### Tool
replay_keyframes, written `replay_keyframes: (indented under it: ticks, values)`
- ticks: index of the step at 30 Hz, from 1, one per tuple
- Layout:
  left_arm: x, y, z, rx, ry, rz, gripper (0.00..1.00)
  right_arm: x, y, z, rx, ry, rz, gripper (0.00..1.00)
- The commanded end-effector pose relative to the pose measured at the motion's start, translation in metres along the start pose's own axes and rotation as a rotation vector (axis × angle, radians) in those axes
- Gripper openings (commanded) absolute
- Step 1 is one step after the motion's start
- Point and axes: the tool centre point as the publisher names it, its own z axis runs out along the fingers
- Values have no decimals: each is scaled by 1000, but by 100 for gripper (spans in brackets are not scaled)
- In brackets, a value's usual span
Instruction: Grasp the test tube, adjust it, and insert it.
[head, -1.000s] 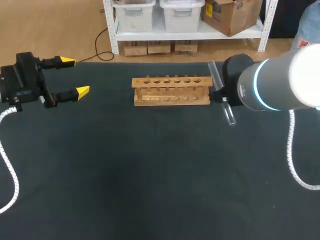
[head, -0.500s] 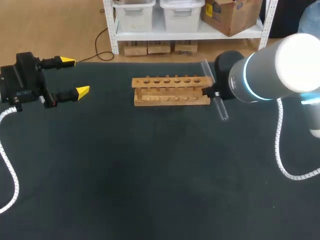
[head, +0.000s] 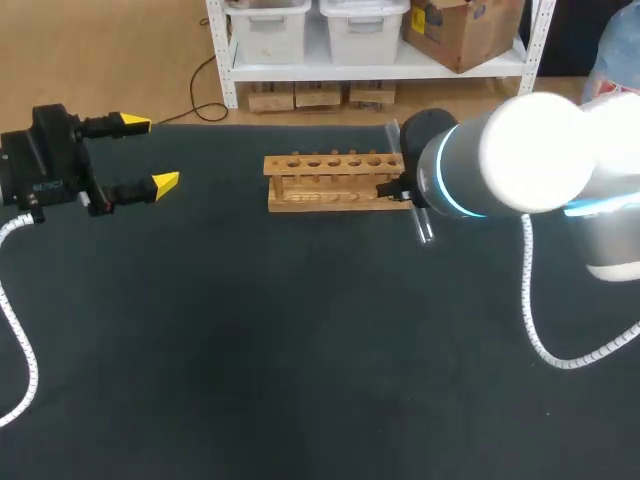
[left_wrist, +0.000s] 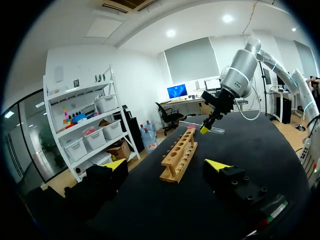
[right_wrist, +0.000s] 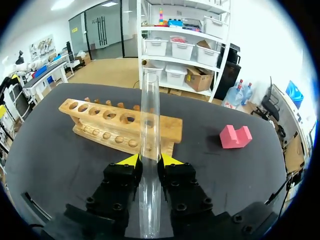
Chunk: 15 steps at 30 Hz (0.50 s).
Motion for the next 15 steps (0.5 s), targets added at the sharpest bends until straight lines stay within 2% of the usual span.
replay_keyframes:
  ticks: [1, 15]
  values:
    - [1, -2, 1, -10, -4, 3, 100, 1, 6, 0, 26, 4, 9, 0]
    - [1, -2, 1, -10, -4, 3, 100, 2, 11, 10, 33, 2, 35, 0]
